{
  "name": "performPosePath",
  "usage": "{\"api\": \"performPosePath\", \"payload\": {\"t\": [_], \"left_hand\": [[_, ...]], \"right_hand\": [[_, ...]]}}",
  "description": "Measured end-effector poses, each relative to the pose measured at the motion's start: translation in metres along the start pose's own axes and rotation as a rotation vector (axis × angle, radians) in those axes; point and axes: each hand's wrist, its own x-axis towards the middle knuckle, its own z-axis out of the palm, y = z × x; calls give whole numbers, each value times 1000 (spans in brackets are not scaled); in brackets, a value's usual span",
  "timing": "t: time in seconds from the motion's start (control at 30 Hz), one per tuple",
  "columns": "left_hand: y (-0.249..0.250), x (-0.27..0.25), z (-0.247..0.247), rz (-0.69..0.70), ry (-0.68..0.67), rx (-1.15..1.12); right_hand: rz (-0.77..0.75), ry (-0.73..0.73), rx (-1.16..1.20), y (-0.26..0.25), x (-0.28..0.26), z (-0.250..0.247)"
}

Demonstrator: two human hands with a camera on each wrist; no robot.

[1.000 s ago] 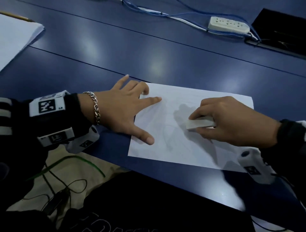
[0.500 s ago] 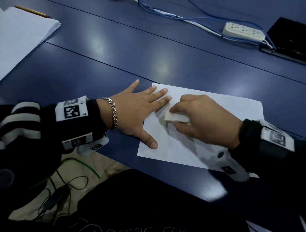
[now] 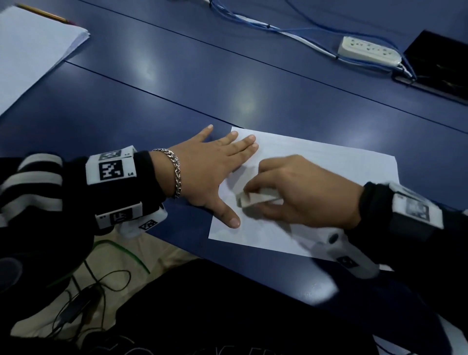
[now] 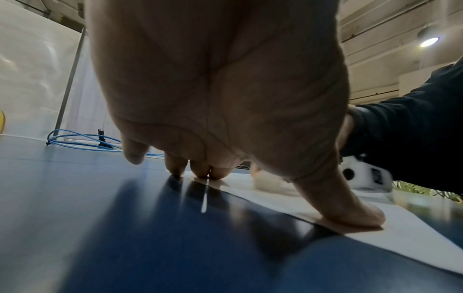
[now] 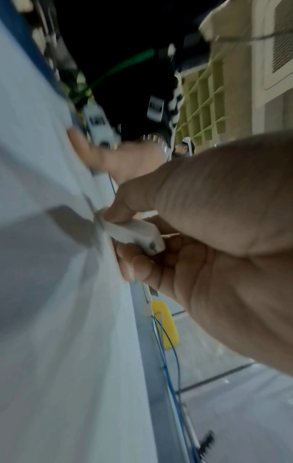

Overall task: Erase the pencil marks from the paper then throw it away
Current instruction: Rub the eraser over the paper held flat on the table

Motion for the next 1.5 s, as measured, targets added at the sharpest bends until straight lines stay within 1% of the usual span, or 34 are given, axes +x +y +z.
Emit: {"api": "performPosePath", "payload": {"t": [0.1, 0.17, 0.27, 0.3, 0.33, 0.37, 0.43, 0.5, 0.53, 0.57, 0.63, 0.7, 0.77, 0.8, 0.87, 0.93, 0.97, 1.0, 1.1, 1.13, 1.17, 1.23, 1.3, 1.33, 1.4, 1.43, 1.5], "left_hand": [[0, 1, 1, -6, -7, 12], [0, 1, 1, -11, -6, 12], [0, 1, 1, -4, -1, 8], [0, 1, 1, -5, -1, 8], [0, 1, 1, -7, -3, 11], [0, 0, 1, -9, -6, 18], [1, 0, 0, -14, -12, 23], [1, 0, 0, -18, -8, 26], [1, 0, 0, -16, -7, 29], [1, 0, 0, -16, -8, 28], [1, 0, 1, -19, -9, 18], [1, -1, 0, -19, -14, 19], [1, -1, -1, -18, -12, 28], [1, -1, -2, -20, -10, 30], [1, -1, -2, -23, -8, 27], [1, -2, -2, -21, -6, 18], [1, -2, -2, -21, -6, 18], [2, -2, -2, -20, -9, 22], [2, -3, -3, -24, -12, 29], [2, -2, -3, -23, -9, 32], [2, -3, -4, -21, -6, 34], [3, -3, -4, -20, -10, 30], [4, -2, -4, -25, -10, 30], [4, -2, -4, -26, -9, 31], [5, -3, -4, -31, -8, 31], [5, -3, -5, -32, -9, 28], [5, -2, -5, -29, -8, 30]], "right_hand": [[126, 119, -92, 23, 10, -11], [132, 145, -138, 22, 9, -8], [29, 19, -70, -10, -3, 6], [21, -13, -43, -13, -5, 7], [27, -14, -41, -9, -4, 4], [67, 3, -63, -2, 1, 0], [141, 91, -125, 14, 7, -9], [139, 134, -147, 12, 4, -6], [102, 111, -116, 2, 1, -1], [62, 56, -72, -12, -3, 3], [13, -22, -29, -22, -8, 6], [67, 11, -83, -8, -1, -1], [144, 96, -149, 9, 5, -8], [153, 119, -166, 12, 5, -6], [85, 91, -142, 0, -1, 2], [23, 0, -53, -13, -8, 6], [20, -22, -49, -12, -7, 4], [50, -13, -70, -5, -4, -1], [177, 126, -144, 16, 6, -8], [172, 145, -148, 13, 5, -5], [138, 136, -132, 6, 3, 1], [45, 48, -40, -17, -5, 8], [26, -8, -29, -16, -8, 7], [72, 10, -63, -6, -5, 2], [159, 121, -123, 14, -1, -6], [178, 157, -127, 19, -1, -6], [130, 156, -132, 6, -2, 2]]}}
